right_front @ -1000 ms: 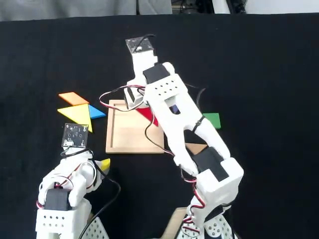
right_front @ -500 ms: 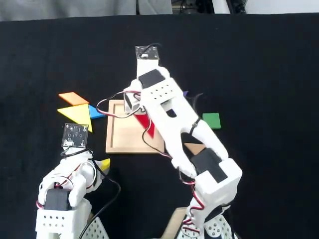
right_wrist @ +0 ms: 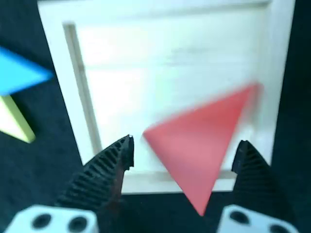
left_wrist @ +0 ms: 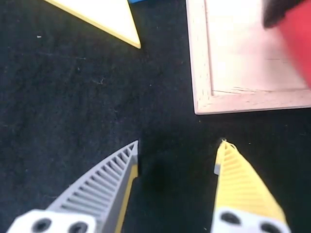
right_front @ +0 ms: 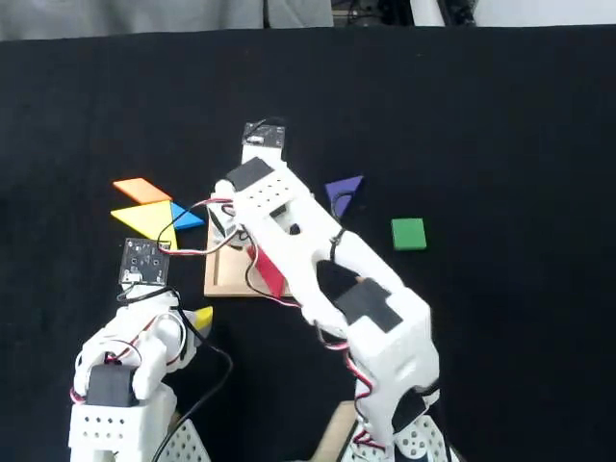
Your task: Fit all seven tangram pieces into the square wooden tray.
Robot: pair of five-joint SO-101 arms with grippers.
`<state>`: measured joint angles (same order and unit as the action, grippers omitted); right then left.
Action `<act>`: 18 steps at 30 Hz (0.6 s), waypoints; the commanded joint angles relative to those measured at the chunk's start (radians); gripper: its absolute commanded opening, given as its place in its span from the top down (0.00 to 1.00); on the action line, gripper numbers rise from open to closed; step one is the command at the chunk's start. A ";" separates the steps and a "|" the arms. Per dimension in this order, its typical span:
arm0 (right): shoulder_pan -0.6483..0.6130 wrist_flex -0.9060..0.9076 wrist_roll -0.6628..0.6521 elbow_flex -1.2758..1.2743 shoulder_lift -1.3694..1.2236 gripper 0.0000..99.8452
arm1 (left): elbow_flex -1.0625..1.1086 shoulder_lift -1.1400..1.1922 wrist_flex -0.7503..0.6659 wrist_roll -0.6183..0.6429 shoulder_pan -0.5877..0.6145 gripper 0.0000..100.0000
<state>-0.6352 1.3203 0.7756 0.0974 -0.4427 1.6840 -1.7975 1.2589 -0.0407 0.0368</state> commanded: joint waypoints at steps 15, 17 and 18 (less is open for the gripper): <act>0.052 0.305 -0.377 0.321 0.125 0.88 | 0.016 -0.006 0.003 -0.002 0.007 0.74; 0.092 0.373 -0.609 0.312 0.133 0.94 | 0.016 -0.006 0.003 -0.002 0.007 0.74; 0.103 0.402 -0.740 0.297 0.127 0.97 | 0.016 -0.006 0.003 -0.002 0.007 0.74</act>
<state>-0.6015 1.5919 0.4918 0.3552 -0.3874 1.6840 -1.7975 1.2589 -0.0437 0.0368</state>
